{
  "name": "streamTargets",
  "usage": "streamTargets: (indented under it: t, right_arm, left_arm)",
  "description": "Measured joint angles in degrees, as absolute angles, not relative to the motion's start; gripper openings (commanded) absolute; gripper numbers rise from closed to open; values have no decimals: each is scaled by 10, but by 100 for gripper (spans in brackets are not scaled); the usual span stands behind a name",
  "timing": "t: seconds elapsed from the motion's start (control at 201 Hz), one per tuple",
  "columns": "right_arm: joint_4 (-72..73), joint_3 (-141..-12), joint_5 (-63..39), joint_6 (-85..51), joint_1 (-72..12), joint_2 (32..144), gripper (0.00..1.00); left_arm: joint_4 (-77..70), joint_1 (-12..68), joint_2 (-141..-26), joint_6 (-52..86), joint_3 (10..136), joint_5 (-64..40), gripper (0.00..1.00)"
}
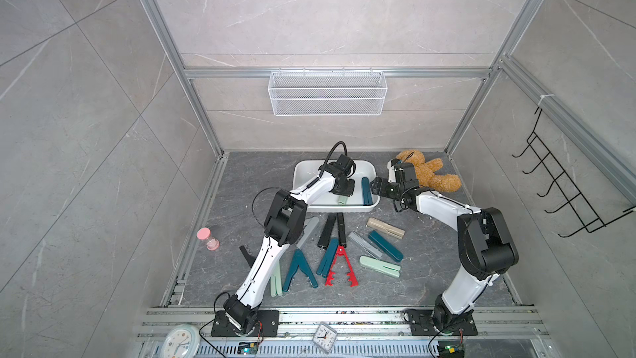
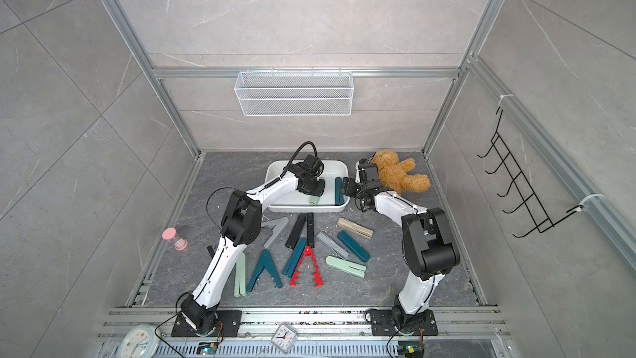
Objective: Put the pruning pliers into the storage box
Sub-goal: Place the pruning pliers in the storage box.
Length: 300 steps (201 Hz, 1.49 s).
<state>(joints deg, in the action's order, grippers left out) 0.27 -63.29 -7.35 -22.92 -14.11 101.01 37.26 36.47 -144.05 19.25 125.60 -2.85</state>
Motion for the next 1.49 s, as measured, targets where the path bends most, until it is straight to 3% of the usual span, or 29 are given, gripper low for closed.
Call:
streamTargets:
  t: [0.184, 0.558, 0.652, 0.856, 0.981, 1.11, 1.334, 1.494]
  right_arm:
    - [2, -633, -74, -229, -141, 1015, 80]
    - [-4, -633, -73, -229, -141, 1018, 80]
    - [-5, -633, -73, -229, -141, 1018, 80]
    - [-6, -633, -73, -229, -140, 1018, 80]
    - [-7, -633, -73, -229, -139, 1018, 80]
    - [-7, -633, -73, -229, -138, 1018, 80]
    - [-7, -634, -74, -229, -138, 1019, 80]
    - [-7, -635, -74, -230, -138, 1023, 80]
  left_arm:
    - [372, 367, -1440, 200, 1256, -31, 54]
    - [372, 366, -1438, 204, 1256, -32, 56]
    - [373, 365, -1438, 207, 1256, -33, 46]
    - [376, 351, -1438, 203, 1260, -28, 8]
    - [380, 336, -1438, 201, 1261, -18, 3]
    - [379, 324, -1438, 201, 1261, -12, 6]
    - [379, 322, -1438, 201, 1262, -19, 24]
    - [370, 337, -1438, 204, 1256, -36, 30]
